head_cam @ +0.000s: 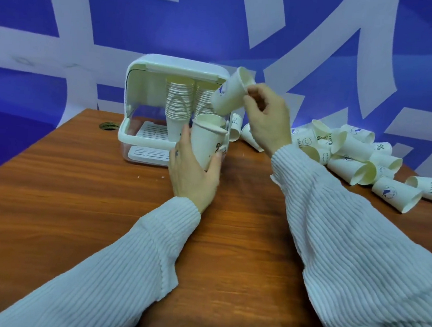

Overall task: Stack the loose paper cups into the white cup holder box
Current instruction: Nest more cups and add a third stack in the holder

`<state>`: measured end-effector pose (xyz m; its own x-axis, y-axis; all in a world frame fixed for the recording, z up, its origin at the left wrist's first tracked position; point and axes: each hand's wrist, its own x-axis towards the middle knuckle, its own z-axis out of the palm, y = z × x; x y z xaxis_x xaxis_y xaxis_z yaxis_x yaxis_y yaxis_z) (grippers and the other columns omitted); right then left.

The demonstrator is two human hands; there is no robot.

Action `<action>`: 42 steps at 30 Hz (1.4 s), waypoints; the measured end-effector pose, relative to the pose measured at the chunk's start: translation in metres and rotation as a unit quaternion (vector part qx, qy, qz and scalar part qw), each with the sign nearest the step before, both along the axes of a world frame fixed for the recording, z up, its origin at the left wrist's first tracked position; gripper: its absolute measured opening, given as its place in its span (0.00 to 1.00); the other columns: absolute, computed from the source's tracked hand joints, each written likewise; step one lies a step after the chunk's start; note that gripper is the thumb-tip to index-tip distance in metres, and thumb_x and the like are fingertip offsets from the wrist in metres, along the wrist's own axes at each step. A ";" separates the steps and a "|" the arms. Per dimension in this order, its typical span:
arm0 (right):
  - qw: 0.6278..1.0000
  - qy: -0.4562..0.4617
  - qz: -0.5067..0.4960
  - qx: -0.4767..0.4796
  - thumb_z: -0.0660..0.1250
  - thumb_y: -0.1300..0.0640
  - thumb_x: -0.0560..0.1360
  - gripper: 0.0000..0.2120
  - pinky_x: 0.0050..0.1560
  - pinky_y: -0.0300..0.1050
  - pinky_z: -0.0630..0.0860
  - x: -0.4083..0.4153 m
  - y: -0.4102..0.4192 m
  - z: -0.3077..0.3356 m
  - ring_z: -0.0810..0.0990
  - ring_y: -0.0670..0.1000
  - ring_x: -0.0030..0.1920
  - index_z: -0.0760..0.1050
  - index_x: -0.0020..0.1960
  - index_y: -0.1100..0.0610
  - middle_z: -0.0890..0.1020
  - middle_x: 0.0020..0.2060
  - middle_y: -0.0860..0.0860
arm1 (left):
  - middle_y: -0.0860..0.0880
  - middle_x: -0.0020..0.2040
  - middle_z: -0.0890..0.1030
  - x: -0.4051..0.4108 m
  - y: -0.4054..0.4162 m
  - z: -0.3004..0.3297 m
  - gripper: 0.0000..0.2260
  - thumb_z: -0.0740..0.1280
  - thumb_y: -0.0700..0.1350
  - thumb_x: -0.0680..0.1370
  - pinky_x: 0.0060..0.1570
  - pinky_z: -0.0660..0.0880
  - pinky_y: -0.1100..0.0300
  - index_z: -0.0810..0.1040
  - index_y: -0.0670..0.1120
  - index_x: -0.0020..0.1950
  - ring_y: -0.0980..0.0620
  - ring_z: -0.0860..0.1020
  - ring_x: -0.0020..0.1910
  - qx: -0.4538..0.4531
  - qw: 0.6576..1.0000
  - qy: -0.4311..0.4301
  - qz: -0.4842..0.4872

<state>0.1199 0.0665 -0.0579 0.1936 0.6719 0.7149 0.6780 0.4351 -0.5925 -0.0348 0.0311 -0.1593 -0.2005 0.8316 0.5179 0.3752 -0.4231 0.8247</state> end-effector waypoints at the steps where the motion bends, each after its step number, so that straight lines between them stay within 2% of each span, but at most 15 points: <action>1: 0.999 -0.038 0.007 -0.027 0.65 0.55 0.79 0.09 0.50 0.46 0.78 -0.006 0.005 0.001 0.81 0.46 0.44 0.82 0.53 0.54 0.84 0.42 0.45 | 0.48 0.77 0.68 -0.003 0.001 -0.001 0.39 0.73 0.52 0.78 0.74 0.64 0.47 0.56 0.49 0.83 0.48 0.64 0.74 -0.003 1.000 -0.002 0.007; 4: 0.978 -0.167 -0.008 -0.125 0.62 0.52 0.80 0.13 0.57 0.53 0.78 -0.018 0.013 -0.001 0.82 0.51 0.55 0.83 0.60 0.47 0.86 0.53 0.46 | 0.48 0.78 0.68 -0.009 0.002 -0.003 0.39 0.73 0.52 0.78 0.74 0.63 0.49 0.55 0.49 0.84 0.48 0.64 0.75 -0.020 1.000 -0.017 0.017; 7: 0.945 -0.267 -0.050 -0.184 0.58 0.52 0.82 0.18 0.65 0.56 0.73 -0.023 0.019 -0.005 0.77 0.56 0.65 0.80 0.67 0.42 0.83 0.63 0.46 | 0.47 0.77 0.68 -0.009 0.003 -0.004 0.39 0.73 0.51 0.78 0.75 0.62 0.50 0.56 0.49 0.83 0.47 0.64 0.75 -0.025 0.999 -0.025 0.022; 11: 0.899 -0.371 -0.083 -0.216 0.55 0.54 0.83 0.22 0.69 0.54 0.60 -0.026 0.020 -0.019 0.69 0.55 0.70 0.74 0.72 0.38 0.82 0.64 0.49 | 0.47 0.76 0.68 -0.009 0.004 -0.005 0.39 0.73 0.49 0.78 0.72 0.61 0.57 0.57 0.49 0.83 0.48 0.65 0.74 -0.031 0.998 -0.040 0.022; 15: 0.874 -0.426 -0.056 -0.228 0.57 0.58 0.80 0.25 0.70 0.55 0.63 -0.031 0.020 -0.023 0.70 0.58 0.73 0.71 0.75 0.43 0.81 0.63 0.52 | 0.48 0.77 0.67 -0.012 0.009 -0.001 0.40 0.73 0.50 0.77 0.74 0.66 0.49 0.55 0.49 0.83 0.49 0.66 0.75 -0.028 0.996 -0.082 0.017; 16: 0.876 -0.419 -0.048 -0.232 0.58 0.58 0.79 0.26 0.69 0.54 0.65 -0.031 0.021 -0.021 0.70 0.59 0.72 0.70 0.75 0.44 0.81 0.63 0.53 | 0.49 0.78 0.65 -0.013 0.010 0.002 0.40 0.73 0.49 0.77 0.74 0.67 0.49 0.54 0.50 0.83 0.49 0.65 0.76 -0.028 0.994 -0.101 0.008; 18: 0.918 -0.343 -0.027 -0.199 0.60 0.60 0.77 0.31 0.70 0.54 0.68 -0.030 0.019 -0.025 0.69 0.59 0.73 0.65 0.79 0.46 0.78 0.68 0.52 | 0.50 0.81 0.61 -0.014 0.013 0.012 0.43 0.74 0.47 0.76 0.75 0.66 0.51 0.51 0.51 0.84 0.50 0.63 0.78 -0.024 0.990 -0.140 -0.025; 21: 0.987 -0.109 -0.042 -0.108 0.61 0.57 0.81 0.31 0.70 0.47 0.66 -0.032 0.004 -0.048 0.69 0.53 0.72 0.60 0.82 0.47 0.75 0.72 0.50 | 0.49 0.80 0.62 -0.018 0.024 0.032 0.45 0.76 0.45 0.74 0.75 0.65 0.56 0.52 0.52 0.83 0.51 0.63 0.77 0.011 0.989 -0.140 -0.055; 23: 0.993 -0.012 -0.057 -0.104 0.60 0.53 0.83 0.29 0.70 0.45 0.63 -0.036 -0.005 -0.063 0.66 0.50 0.75 0.57 0.83 0.47 0.70 0.76 0.47 | 0.49 0.76 0.68 -0.019 0.036 0.045 0.42 0.77 0.48 0.73 0.73 0.69 0.51 0.57 0.53 0.80 0.50 0.69 0.73 0.030 0.992 -0.110 -0.049; 27: 0.986 0.087 -0.079 -0.115 0.60 0.48 0.83 0.30 0.75 0.52 0.65 -0.032 -0.009 -0.088 0.64 0.49 0.78 0.54 0.83 0.43 0.67 0.79 0.46 | 0.49 0.70 0.75 -0.013 0.059 0.075 0.39 0.79 0.49 0.71 0.68 0.73 0.48 0.62 0.52 0.76 0.48 0.74 0.67 0.034 0.995 -0.087 -0.044; 30: 0.979 0.109 -0.105 -0.137 0.60 0.47 0.83 0.31 0.74 0.53 0.67 -0.025 -0.018 -0.109 0.67 0.49 0.75 0.52 0.83 0.41 0.71 0.76 0.45 | 0.48 0.68 0.76 -0.009 0.077 0.089 0.37 0.78 0.48 0.71 0.64 0.73 0.49 0.64 0.50 0.75 0.46 0.76 0.65 0.015 1.000 0.003 -0.026; 33: 0.977 0.108 -0.118 -0.140 0.59 0.48 0.84 0.30 0.70 0.51 0.68 -0.020 -0.019 -0.113 0.70 0.47 0.71 0.54 0.82 0.42 0.74 0.71 0.43 | 0.47 0.70 0.75 -0.004 0.091 0.087 0.37 0.78 0.49 0.71 0.64 0.72 0.51 0.65 0.50 0.76 0.44 0.75 0.68 -0.032 0.989 0.128 -0.064; 36: 0.984 0.054 -0.104 -0.135 0.59 0.47 0.83 0.29 0.68 0.51 0.69 -0.025 -0.018 -0.114 0.70 0.48 0.70 0.55 0.82 0.43 0.75 0.70 0.44 | 0.43 0.72 0.73 0.001 0.098 0.078 0.33 0.69 0.61 0.75 0.69 0.70 0.44 0.69 0.48 0.76 0.40 0.72 0.71 -0.079 0.963 0.248 -0.069; 39: 0.986 0.029 -0.097 -0.131 0.59 0.46 0.83 0.29 0.67 0.50 0.69 -0.027 -0.017 -0.118 0.70 0.48 0.70 0.55 0.82 0.43 0.76 0.70 0.45 | 0.41 0.73 0.73 0.001 0.097 0.065 0.31 0.55 0.65 0.80 0.69 0.68 0.43 0.71 0.48 0.76 0.37 0.71 0.71 -0.094 0.958 0.266 -0.052; 42: 0.983 0.067 -0.104 -0.132 0.59 0.45 0.83 0.27 0.68 0.52 0.71 -0.023 -0.015 -0.117 0.72 0.47 0.68 0.58 0.80 0.43 0.77 0.65 0.43 | 0.42 0.74 0.73 -0.001 0.096 0.061 0.27 0.56 0.60 0.82 0.67 0.68 0.43 0.70 0.49 0.78 0.37 0.71 0.71 -0.093 0.950 0.294 -0.038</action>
